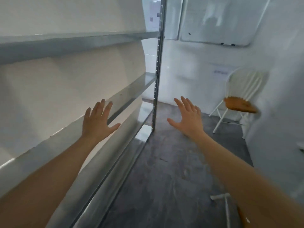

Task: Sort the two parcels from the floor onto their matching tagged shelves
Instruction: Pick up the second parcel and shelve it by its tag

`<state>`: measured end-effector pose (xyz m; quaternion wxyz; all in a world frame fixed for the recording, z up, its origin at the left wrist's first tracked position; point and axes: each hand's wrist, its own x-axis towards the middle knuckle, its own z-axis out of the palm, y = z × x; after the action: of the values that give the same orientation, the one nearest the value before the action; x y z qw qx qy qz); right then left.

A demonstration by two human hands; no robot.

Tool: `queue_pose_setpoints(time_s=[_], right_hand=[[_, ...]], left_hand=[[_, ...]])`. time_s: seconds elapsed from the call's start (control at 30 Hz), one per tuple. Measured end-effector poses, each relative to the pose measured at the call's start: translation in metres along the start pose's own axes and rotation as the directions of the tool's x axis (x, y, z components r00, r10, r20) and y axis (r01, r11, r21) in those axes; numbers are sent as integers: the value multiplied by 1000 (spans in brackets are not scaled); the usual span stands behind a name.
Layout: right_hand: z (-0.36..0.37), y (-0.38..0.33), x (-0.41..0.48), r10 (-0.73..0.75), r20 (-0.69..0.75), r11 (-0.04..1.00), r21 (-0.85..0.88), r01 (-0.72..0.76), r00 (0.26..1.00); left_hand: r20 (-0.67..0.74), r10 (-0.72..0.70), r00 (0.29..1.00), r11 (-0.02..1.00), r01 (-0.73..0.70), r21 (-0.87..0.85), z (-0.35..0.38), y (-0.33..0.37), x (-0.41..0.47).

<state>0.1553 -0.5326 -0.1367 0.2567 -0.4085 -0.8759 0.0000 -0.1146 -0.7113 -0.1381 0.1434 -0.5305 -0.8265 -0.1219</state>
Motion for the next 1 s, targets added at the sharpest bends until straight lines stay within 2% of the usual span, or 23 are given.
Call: queue_pose_setpoints(time_s=[0.27,0.47,0.57,0.83,1.0], right_hand=[[-38,158,28,207,-96,964,-151,-220,974],[-40,240,50,324,-194,918,-172,-357,926],[-32,273,73,370,-177,894,-200,-401,912],[2,342,194,410,-267,847,-242,-473,872],[15,385,284,432,-314,825,-242,-511,845]], left_hand=[[-48,213,976,967,-217,-133,62,142,138],[-55,339,939,919,-343,-193,98,222,228],[-76,395,915,895,-403,-192,116,248,277],[-92,490,867,845,-499,-195,172,306,442],[-174,533,828,803,-559,-204,200,345,548]])
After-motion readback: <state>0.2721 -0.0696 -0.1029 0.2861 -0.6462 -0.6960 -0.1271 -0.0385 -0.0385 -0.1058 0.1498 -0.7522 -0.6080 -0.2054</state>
